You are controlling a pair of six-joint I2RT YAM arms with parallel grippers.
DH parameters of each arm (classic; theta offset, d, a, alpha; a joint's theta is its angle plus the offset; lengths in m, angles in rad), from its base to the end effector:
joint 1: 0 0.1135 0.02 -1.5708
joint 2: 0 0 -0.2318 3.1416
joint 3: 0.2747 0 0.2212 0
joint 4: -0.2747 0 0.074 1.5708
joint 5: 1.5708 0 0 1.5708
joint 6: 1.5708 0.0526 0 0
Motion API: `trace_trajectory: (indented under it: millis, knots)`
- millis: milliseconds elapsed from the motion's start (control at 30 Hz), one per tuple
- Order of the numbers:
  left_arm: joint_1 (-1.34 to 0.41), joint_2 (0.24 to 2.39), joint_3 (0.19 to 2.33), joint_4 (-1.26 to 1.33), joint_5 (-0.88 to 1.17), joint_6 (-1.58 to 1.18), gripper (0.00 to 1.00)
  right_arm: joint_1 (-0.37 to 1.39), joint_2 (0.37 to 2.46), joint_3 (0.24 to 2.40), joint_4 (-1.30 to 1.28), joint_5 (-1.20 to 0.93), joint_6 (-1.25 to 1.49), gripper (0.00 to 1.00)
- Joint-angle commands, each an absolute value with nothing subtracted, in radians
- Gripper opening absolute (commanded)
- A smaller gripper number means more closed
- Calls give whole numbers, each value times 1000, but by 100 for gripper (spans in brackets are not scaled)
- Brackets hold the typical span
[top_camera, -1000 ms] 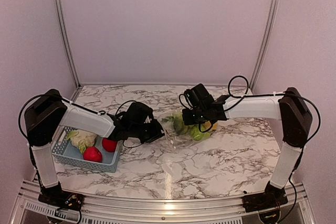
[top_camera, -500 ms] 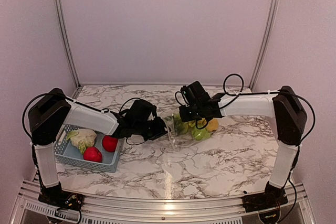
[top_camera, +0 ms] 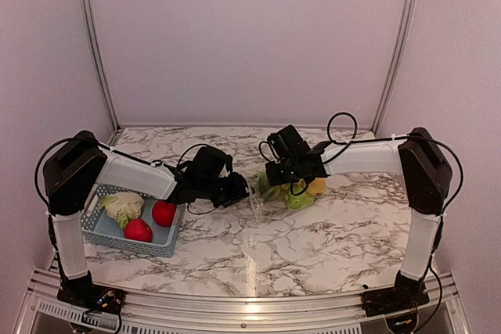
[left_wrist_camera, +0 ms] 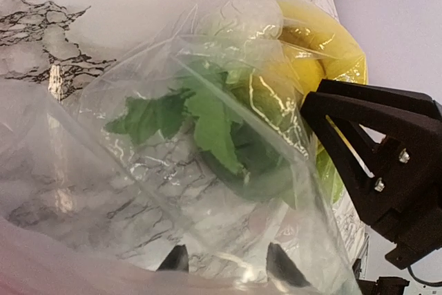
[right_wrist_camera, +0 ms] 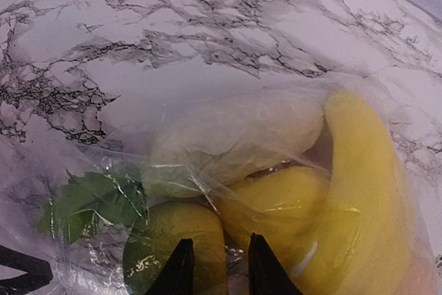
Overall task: Open the zip-top bag and remove the fake food
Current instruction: Pick up the fake fruit from the zipper food storage bag.
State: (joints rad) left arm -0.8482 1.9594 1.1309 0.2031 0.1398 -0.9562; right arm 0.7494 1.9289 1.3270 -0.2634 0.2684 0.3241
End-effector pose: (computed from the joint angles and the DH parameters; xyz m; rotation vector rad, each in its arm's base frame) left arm 0.2578 -0.3035 0.1379 -0.0444 2.4412 -1.0850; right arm 0.2962 0.2565 0.1646 -0.3898 2.3703 0.1733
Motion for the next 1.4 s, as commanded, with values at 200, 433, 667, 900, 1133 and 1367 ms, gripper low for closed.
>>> trace_trajectory:
  millis: [200, 433, 667, 900, 1133, 1367]
  knots:
    - [-840, 2008, 1175, 192, 165, -925, 43, 744, 1941, 1336, -387, 318, 327, 31]
    - [-841, 2002, 1164, 195, 162, -923, 43, 749, 1899, 1355, -405, 349, 322, 29]
    - [-841, 2004, 1158, 209, 170, -925, 43, 751, 1937, 1348, -401, 296, 322, 23]
    - [-842, 2011, 1166, 181, 170, -921, 43, 749, 1951, 1320, -371, 302, 323, 25]
    - [-844, 1997, 1146, 185, 151, -928, 43, 749, 1996, 1388, -385, 271, 302, 25]
    - [-843, 2000, 1150, 179, 142, -924, 43, 757, 1967, 1364, -390, 263, 295, 27]
